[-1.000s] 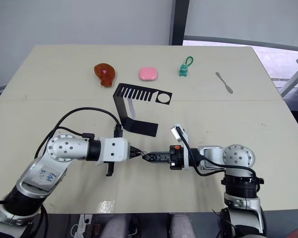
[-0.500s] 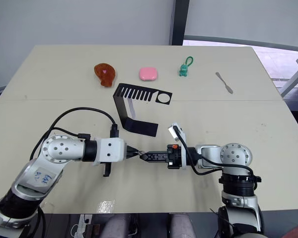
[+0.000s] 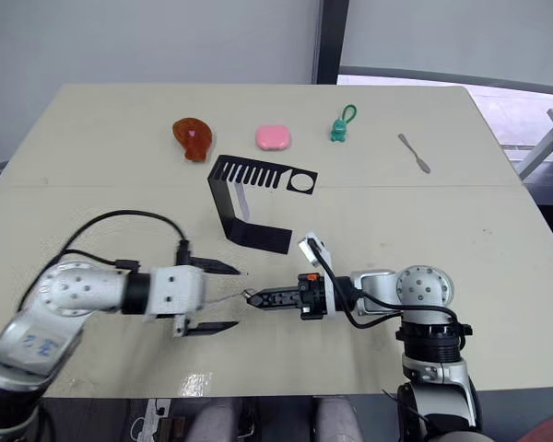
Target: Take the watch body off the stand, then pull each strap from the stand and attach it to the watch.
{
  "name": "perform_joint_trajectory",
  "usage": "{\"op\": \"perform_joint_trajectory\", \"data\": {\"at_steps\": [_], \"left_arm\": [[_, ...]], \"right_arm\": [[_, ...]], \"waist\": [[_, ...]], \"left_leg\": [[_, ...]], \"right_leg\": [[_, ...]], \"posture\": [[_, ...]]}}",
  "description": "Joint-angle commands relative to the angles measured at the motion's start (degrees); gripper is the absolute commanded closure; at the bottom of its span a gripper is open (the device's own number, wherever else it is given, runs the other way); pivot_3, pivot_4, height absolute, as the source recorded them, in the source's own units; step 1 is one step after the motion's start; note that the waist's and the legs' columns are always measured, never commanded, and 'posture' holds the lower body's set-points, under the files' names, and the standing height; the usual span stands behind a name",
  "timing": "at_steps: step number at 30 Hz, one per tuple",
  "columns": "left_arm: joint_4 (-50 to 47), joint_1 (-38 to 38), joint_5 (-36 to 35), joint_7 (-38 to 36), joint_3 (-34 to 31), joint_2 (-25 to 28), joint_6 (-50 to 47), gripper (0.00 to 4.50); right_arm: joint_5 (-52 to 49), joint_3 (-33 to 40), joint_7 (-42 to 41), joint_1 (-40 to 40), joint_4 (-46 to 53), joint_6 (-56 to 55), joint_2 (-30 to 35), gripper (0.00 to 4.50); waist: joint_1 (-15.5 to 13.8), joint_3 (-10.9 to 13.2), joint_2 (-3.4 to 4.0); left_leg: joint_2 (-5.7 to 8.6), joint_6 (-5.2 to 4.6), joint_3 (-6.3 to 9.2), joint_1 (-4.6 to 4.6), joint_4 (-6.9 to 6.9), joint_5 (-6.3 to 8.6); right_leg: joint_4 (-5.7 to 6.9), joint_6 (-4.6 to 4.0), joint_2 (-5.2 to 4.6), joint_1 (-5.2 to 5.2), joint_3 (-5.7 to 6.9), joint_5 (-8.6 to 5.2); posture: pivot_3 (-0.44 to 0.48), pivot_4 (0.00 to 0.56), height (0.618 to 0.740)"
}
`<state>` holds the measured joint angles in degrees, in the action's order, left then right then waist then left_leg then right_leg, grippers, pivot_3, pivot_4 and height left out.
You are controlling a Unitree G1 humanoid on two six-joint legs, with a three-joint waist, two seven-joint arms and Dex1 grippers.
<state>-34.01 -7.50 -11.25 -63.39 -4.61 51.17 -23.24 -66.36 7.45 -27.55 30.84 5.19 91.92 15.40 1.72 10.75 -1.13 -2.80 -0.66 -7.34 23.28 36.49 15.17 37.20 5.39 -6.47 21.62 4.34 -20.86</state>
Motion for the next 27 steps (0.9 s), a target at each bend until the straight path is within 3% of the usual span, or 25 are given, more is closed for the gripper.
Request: {"op": "perform_joint_trajectory", "data": {"at_steps": [1, 5, 9, 12, 17, 22, 27], "left_arm": [[1.7, 3.0, -7.6, -3.5, -9.0, 0.4, 2.7, 0.0], [5.0, 4.3, -15.7, -4.0, -15.2, -1.7, 2.2, 0.0], [8.0, 4.9, -18.6, -3.8, -17.9, -3.1, 4.3, 0.0], [9.0, 6.6, -17.4, -5.5, -17.6, -2.8, 8.4, 0.0], [9.8, 9.4, -19.4, -7.8, -19.2, -1.8, 9.5, 0.0], [10.3, 11.1, -21.3, -8.5, -20.9, -1.4, 9.7, 0.0], [9.6, 11.6, -21.9, -7.4, -21.5, -1.6, 9.8, 0.0]], "right_arm": [[-0.9, 0.3, -3.8, 0.4, 3.2, -3.8, 1.1, 2.99], [5.7, -4.6, -11.9, -0.8, 11.1, -16.9, 6.1, 2.99], [26.7, -16.3, -27.4, -5.0, 20.9, -46.9, 17.7, 2.99], [36.8, -19.7, -33.8, -7.8, 20.3, -64.0, 22.0, 2.99], [47.9, -19.2, -38.0, -11.0, 15.5, -88.1, 23.6, 2.99], [52.1, -19.0, -40.3, -12.5, 10.7, -100.8, 24.5, 2.99], [53.2, -20.5, -40.5, -11.5, 9.6, -102.3, 23.8, 2.99]], "waist": [[-0.1, 0.0, 0.0], [-0.2, 0.0, -0.02], [-0.1, 0.0, -0.02], [0.1, 0.0, -0.05], [0.0, 0.0, -0.07], [-0.1, 0.0, -0.1], [0.0, 0.0, -0.09]], "left_leg": [[0.01, -0.01, 0.0, 0.0, 0.0, 0.01], [0.06, -0.11, 0.04, 0.03, -0.02, 0.09], [0.09, -0.08, 0.04, 0.02, -0.04, 0.14], [0.06, -0.05, -0.07, -0.03, -0.04, 0.15], [0.01, -0.03, -0.18, -0.12, 0.01, 0.12], [0.01, -0.03, -0.15, -0.12, 0.05, 0.12], [-0.02, -0.03, -0.11, -0.12, 0.13, 0.12]], "right_leg": [[-0.17, 0.0, -0.02, 0.0, 0.01, 0.0], [-0.24, 0.0, -0.09, -0.02, 0.05, 0.0], [-0.31, 0.03, -0.07, -0.03, 0.09, 0.0], [-0.33, 0.05, -0.01, -0.04, 0.1, 0.01], [-0.23, 0.06, 0.01, -0.03, 0.08, 0.01], [-0.25, 0.06, -0.01, -0.06, 0.05, 0.01], [-0.22, 0.05, -0.01, -0.1, 0.05, 0.01]], "posture": [[0.0, 0.15, 0.74], [0.0, 0.15, 0.74], [0.0, 0.15, 0.74], [0.0, 0.15, 0.74], [0.0, 0.15, 0.74], [0.0, 0.15, 0.74], [0.0, 0.15, 0.74]]}}
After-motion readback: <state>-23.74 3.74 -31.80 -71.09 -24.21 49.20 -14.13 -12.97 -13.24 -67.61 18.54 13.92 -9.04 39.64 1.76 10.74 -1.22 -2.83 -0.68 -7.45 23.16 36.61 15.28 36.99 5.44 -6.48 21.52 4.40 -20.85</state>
